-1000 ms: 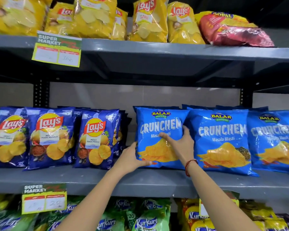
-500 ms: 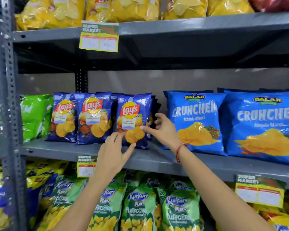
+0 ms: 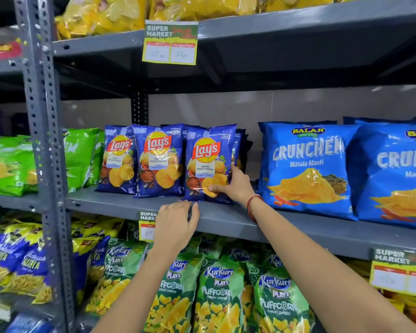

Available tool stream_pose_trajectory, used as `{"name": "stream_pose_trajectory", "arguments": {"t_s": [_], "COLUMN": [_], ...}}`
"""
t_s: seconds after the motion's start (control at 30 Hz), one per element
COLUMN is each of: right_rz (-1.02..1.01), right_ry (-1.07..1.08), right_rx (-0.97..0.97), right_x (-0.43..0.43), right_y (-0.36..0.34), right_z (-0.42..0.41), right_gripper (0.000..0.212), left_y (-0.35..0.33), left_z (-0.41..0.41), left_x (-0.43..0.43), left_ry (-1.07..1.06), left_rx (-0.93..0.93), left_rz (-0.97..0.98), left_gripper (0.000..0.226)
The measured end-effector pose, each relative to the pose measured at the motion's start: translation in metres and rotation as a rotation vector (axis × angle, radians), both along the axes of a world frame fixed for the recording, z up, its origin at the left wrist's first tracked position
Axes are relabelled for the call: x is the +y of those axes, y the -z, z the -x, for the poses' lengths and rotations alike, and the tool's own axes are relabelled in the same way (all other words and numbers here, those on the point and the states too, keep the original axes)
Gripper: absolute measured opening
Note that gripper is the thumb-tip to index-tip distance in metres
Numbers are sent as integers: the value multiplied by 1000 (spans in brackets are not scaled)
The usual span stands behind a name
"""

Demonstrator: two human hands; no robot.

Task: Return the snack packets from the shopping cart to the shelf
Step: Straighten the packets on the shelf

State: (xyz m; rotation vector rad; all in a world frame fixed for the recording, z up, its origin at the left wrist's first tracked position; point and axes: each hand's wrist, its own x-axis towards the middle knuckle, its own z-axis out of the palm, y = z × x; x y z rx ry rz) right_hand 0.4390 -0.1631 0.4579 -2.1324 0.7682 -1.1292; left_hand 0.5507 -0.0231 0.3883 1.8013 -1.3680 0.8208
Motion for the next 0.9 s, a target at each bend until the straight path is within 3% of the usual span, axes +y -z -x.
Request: {"name": "stream_pose_trajectory", "arguments": {"t_s": [0.43, 0.6, 0.8, 0.9], "right_rz": [83, 52, 216, 347], "right_ry": [28, 58, 130, 277], "right_rx": [72, 26, -174, -297], "right_x": [6, 13, 33, 33], "right_y": [5, 7, -6, -15], "right_z": [-6, 5, 53, 91], "right_gripper": [75, 93, 67, 54], "left_y": [3, 5, -5, -24], "left_z": [0, -2, 6, 32], "left_x": [-4, -4, -3, -11], "left_ry": [8, 27, 79, 167], "left_rx": [-16, -23, 58, 103], "left_rz": [57, 41, 98, 166], "left_gripper": [43, 43, 50, 45]}}
